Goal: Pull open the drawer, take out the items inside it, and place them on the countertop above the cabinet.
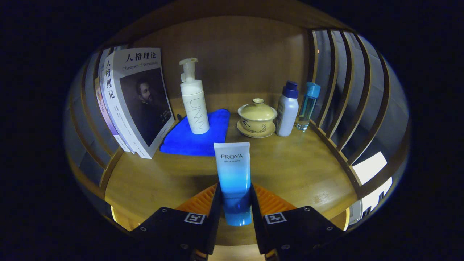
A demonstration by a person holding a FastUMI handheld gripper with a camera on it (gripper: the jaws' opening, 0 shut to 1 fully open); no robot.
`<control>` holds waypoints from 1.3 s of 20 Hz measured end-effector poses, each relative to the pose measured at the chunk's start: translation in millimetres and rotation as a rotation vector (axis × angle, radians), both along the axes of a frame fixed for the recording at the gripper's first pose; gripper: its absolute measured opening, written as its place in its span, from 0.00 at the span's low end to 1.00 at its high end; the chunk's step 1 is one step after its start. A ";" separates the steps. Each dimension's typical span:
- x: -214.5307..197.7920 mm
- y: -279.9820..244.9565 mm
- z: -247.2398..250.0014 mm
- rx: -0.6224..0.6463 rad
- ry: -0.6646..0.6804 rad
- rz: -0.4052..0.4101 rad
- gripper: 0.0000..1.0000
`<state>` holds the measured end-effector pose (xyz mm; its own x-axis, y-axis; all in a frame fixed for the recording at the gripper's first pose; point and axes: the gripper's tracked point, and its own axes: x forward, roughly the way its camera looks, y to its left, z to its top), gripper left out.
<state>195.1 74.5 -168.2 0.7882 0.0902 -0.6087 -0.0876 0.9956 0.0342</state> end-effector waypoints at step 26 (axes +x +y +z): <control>-330.6 12.5 37.5 0.084 -0.641 0.095 0.94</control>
<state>-135.5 87.0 -130.6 0.9789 0.2044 -0.0085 -0.2041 0.9787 0.0232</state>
